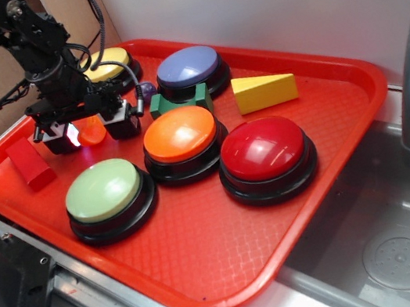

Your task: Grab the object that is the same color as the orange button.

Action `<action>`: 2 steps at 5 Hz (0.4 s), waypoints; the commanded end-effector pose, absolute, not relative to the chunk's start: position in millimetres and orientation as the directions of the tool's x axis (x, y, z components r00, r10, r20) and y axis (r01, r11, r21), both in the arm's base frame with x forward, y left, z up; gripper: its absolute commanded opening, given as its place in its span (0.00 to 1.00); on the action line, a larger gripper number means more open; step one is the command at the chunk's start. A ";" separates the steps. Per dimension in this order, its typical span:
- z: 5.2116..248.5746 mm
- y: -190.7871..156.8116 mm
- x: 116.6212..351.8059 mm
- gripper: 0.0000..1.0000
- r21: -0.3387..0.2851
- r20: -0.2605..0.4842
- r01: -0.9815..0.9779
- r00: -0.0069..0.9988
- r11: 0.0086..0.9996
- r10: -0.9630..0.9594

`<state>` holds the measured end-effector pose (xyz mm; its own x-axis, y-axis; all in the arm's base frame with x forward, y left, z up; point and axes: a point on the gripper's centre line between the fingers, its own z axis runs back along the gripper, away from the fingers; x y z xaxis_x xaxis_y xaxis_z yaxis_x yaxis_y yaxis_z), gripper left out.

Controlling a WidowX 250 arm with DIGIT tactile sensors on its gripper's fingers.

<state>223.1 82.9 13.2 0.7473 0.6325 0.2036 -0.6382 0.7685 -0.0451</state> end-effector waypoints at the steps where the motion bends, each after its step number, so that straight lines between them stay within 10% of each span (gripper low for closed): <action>1: 19.7 88.8 220.6 0.00 -0.060 0.236 -0.663 0.717 0.747 0.656; 2: 25.7 89.8 220.9 0.00 -0.025 0.221 -0.682 0.710 0.731 0.669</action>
<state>215.1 83.6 15.0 0.7114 0.6804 0.1762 -0.6903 0.7235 -0.0067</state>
